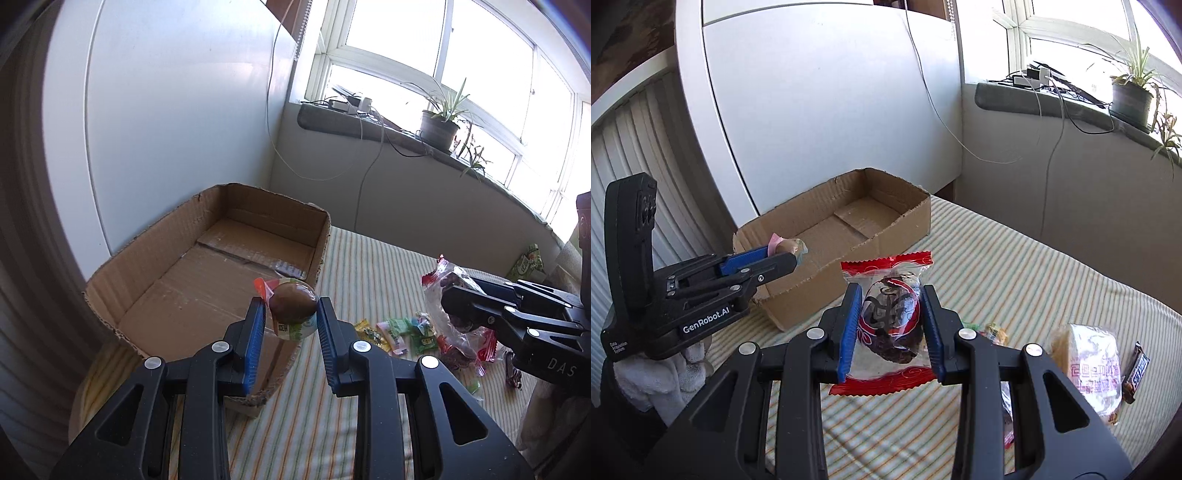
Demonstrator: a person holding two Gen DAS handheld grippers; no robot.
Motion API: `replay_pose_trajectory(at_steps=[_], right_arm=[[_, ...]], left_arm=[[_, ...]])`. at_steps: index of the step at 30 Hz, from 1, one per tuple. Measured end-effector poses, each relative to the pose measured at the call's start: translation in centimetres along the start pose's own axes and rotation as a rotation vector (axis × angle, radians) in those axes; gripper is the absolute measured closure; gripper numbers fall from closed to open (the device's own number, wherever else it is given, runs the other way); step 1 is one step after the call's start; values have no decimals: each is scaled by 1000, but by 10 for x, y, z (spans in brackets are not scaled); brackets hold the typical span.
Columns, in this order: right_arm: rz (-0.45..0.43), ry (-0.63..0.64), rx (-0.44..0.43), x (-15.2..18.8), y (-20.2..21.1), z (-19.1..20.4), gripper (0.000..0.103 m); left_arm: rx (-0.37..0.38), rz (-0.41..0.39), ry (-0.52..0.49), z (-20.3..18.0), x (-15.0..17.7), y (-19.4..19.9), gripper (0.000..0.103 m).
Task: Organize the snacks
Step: 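Drop brown candy from left tool while right tool drops chocolate packet into box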
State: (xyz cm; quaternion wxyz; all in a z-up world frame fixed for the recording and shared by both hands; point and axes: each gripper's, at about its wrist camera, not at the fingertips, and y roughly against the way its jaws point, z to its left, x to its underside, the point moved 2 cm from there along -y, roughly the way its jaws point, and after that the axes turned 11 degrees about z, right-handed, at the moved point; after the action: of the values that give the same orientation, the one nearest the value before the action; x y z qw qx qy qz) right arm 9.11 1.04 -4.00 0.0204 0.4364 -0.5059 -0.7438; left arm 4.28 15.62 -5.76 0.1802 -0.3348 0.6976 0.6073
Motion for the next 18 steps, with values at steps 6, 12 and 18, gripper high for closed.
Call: replay_pose_trajectory(at_steps=[6, 12, 18], right_arm=[[12, 12, -31, -31, -29, 15, 69], [41, 30, -47, -50, -58, 25, 69], [63, 45, -60, -62, -82, 34, 69]], left_arm=[[-24, 0, 21, 17, -2, 0, 76], [-37, 6, 39, 28, -3, -1, 76], [-47, 14, 46, 32, 0, -1, 76]])
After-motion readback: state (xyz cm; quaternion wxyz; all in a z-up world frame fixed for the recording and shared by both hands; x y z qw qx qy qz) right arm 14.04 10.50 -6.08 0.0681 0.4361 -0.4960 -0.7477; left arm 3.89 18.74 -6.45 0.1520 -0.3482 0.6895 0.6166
